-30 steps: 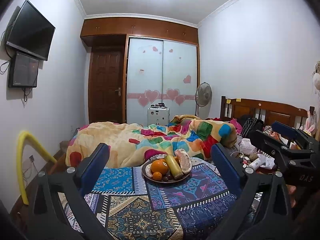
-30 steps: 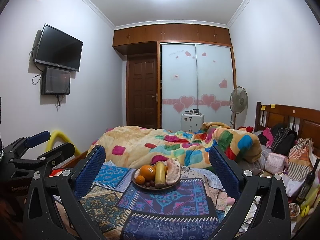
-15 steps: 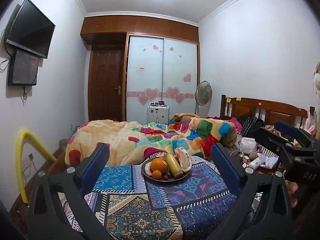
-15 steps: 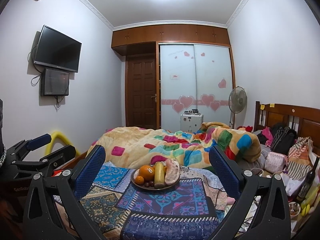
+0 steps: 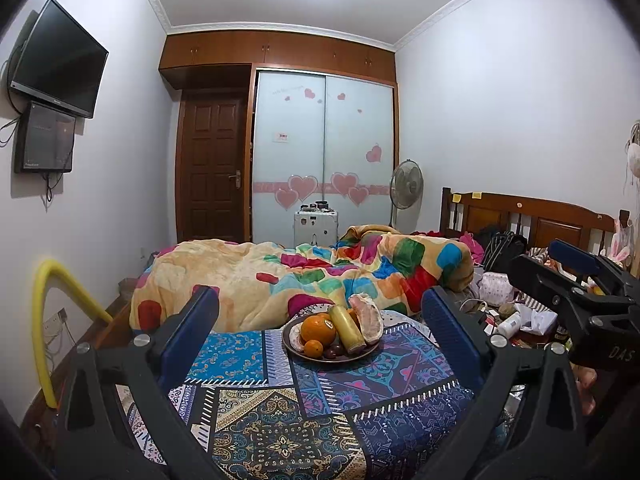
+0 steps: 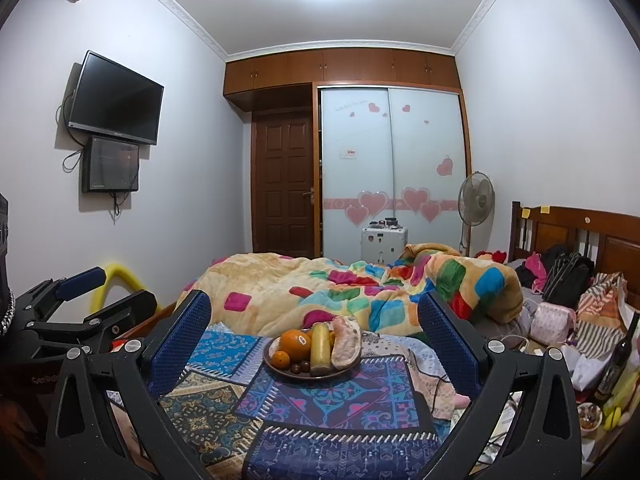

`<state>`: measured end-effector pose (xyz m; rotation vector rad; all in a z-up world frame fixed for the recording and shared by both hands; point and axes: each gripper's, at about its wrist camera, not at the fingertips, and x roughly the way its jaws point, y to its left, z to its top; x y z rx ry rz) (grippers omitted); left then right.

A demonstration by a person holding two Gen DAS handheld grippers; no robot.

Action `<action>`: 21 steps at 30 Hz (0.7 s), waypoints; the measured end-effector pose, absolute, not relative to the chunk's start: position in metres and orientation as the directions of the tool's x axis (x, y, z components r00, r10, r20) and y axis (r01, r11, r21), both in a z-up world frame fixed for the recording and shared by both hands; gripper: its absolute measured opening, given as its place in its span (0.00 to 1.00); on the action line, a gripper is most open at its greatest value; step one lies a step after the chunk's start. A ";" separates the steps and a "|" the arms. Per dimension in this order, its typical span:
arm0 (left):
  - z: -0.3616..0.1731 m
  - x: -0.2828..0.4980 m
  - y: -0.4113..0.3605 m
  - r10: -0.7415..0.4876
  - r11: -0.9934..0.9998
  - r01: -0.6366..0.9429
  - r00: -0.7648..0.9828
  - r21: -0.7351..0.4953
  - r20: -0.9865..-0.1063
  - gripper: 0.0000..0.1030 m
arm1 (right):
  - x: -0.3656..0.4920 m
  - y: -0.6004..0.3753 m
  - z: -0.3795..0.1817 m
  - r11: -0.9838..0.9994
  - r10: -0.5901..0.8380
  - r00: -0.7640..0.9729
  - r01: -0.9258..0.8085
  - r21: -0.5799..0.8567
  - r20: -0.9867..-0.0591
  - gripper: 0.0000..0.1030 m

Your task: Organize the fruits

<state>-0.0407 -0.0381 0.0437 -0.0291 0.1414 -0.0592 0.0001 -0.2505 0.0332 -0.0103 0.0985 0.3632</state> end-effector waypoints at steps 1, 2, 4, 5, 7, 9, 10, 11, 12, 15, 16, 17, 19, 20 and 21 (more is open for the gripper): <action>0.044 -0.041 -0.038 -0.061 0.998 0.057 0.988 -0.032 -0.140 1.00 | 0.000 -0.251 0.033 0.935 0.353 0.931 -0.354 0.008 -0.097 1.00; 0.044 -0.041 -0.038 -0.059 0.998 0.056 0.988 -0.032 -0.139 1.00 | 0.000 -0.251 0.033 0.936 0.352 0.931 -0.353 0.010 -0.097 1.00; 0.043 -0.041 -0.038 -0.054 0.998 0.051 0.989 -0.030 -0.138 1.00 | 0.000 -0.249 0.033 0.935 0.353 0.930 -0.354 0.012 -0.099 1.00; 0.043 -0.040 -0.039 -0.052 0.998 0.049 0.989 -0.029 -0.137 1.00 | 0.000 -0.249 0.032 0.935 0.353 0.930 -0.354 0.013 -0.099 1.00; 0.043 -0.040 -0.039 -0.055 0.998 0.051 0.989 -0.028 -0.138 1.00 | 0.000 -0.249 0.032 0.936 0.352 0.931 -0.353 0.011 -0.099 1.00; 0.043 -0.039 -0.040 -0.056 0.998 0.053 0.989 -0.027 -0.139 1.00 | -0.001 -0.248 0.032 0.936 0.350 0.932 -0.351 0.010 -0.099 1.00; 0.043 -0.039 -0.040 -0.057 0.998 0.053 0.989 -0.026 -0.139 1.00 | -0.001 -0.248 0.032 0.937 0.348 0.932 -0.349 0.009 -0.098 1.00; 0.043 -0.039 -0.040 -0.057 0.998 0.053 0.989 -0.028 -0.138 1.00 | -0.001 -0.248 0.032 0.938 0.347 0.933 -0.347 0.009 -0.097 1.00; 0.043 -0.039 -0.040 -0.057 0.998 0.054 0.989 -0.028 -0.136 1.00 | -0.001 -0.248 0.032 0.938 0.346 0.933 -0.346 0.010 -0.096 1.00; 0.043 -0.039 -0.040 -0.060 0.998 0.056 0.989 -0.027 -0.138 1.00 | -0.001 -0.249 0.032 0.938 0.346 0.933 -0.347 0.010 -0.097 1.00; 0.043 -0.039 -0.039 -0.067 0.998 0.064 0.988 -0.026 -0.141 1.00 | -0.001 -0.249 0.032 0.938 0.346 0.933 -0.347 0.009 -0.097 1.00; 0.043 -0.038 -0.040 -0.073 0.997 0.070 0.987 -0.025 -0.145 1.00 | -0.001 -0.249 0.032 0.938 0.346 0.933 -0.347 0.008 -0.097 1.00; 0.043 -0.038 -0.039 -0.082 0.997 0.080 0.985 -0.023 -0.150 1.00 | -0.001 -0.249 0.031 0.938 0.345 0.934 -0.346 0.005 -0.097 1.00; 0.043 -0.039 -0.039 -0.083 0.997 0.080 0.985 -0.021 -0.150 1.00 | -0.002 -0.249 0.031 0.938 0.344 0.934 -0.345 0.003 -0.097 1.00; 0.043 -0.038 -0.040 -0.084 0.996 0.082 0.985 -0.018 -0.150 1.00 | -0.002 -0.249 0.031 0.939 0.343 0.935 -0.344 0.001 -0.096 1.00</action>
